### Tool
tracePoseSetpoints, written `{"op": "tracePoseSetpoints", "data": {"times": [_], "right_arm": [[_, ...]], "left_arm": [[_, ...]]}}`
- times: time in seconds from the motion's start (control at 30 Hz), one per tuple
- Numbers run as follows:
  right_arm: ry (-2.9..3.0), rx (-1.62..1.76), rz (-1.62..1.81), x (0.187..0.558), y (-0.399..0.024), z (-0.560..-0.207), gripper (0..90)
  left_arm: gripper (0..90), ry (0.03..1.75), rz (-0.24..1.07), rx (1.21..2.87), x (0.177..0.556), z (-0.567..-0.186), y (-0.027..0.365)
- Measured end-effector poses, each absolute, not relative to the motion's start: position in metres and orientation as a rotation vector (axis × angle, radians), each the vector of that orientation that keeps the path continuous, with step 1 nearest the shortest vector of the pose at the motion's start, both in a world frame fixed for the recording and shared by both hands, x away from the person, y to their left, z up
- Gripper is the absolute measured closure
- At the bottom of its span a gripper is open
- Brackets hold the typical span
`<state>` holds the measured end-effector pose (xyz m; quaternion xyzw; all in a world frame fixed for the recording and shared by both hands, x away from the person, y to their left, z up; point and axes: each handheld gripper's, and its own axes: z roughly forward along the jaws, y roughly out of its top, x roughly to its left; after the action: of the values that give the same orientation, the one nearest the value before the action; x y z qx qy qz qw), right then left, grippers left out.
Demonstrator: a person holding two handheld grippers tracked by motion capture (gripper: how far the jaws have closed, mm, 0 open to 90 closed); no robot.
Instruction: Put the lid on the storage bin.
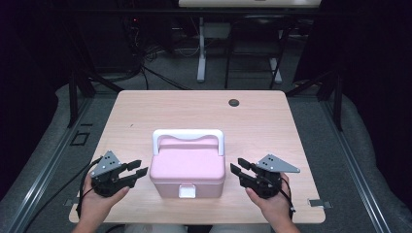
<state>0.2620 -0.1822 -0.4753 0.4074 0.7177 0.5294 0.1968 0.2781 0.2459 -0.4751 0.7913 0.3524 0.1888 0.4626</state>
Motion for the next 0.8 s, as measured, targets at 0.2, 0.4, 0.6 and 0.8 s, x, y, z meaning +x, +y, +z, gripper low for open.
{"op": "tracePoseSetpoints", "data": {"times": [0.2,0.4,0.6,0.8], "right_arm": [[2.017,1.148,1.472,0.267,-0.182,-0.473,60.5],[1.996,1.187,1.485,0.279,-0.188,-0.469,58.4],[1.967,1.237,1.485,0.294,-0.194,-0.466,56.1],[1.946,1.277,1.462,0.309,-0.198,-0.463,53.5]], "left_arm": [[55.6,0.885,0.495,1.932,0.287,-0.469,0.247],[55.1,0.917,0.497,1.909,0.301,-0.464,0.249],[53.4,0.959,0.531,1.905,0.319,-0.456,0.251],[53.2,1.025,0.533,1.879,0.34,-0.454,0.258]]}}
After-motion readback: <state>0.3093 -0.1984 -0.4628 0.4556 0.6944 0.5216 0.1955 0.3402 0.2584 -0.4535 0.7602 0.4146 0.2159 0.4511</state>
